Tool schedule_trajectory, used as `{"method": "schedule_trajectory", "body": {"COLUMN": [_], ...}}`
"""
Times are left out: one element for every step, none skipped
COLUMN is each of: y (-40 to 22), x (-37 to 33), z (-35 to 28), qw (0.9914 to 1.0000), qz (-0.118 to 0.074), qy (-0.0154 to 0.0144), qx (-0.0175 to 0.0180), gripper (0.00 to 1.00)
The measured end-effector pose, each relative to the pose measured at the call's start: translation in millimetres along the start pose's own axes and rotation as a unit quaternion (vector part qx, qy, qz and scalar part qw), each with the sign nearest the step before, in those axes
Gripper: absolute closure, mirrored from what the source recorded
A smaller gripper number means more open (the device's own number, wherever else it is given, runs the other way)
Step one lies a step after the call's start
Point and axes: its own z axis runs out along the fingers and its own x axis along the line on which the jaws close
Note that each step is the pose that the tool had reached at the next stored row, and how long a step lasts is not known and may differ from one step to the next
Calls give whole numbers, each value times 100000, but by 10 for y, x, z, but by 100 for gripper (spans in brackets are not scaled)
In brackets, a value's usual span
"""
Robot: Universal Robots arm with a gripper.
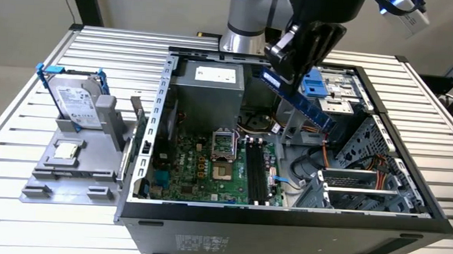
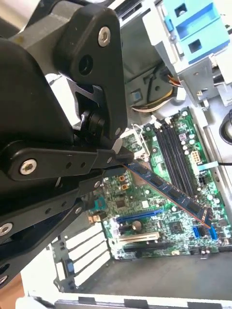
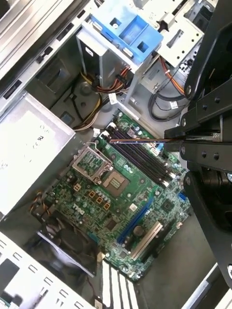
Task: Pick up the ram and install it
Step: 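Insert the ram into the slot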
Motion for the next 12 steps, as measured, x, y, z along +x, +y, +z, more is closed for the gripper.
{"method": "schedule_trajectory", "body": {"y": [0,0,0,0,0,0,-1,-1,-1,-1,-1,-1], "x": [0,0,0,0,0,0,1,1,0,0,0,0], "z": [0,0,-1,-2,-2,-2,-1,0,0,0,0,0], "qw": [99987,99972,99955,99953,99953,99953,99953,99953,99953,99953,99951,99944], "qz": [1600,2351,3014,3065,3071,3074,3076,3076,3073,3076,3140,3341], "qy": [-37,-51,-51,-39,-43,-43,-47,-52,-52,-53,-53,-58], "qx": [35,52,74,71,70,71,67,64,64,62,64,70], "gripper": [100,100,100,100,100,100,100,100,100,100,100,100]}}
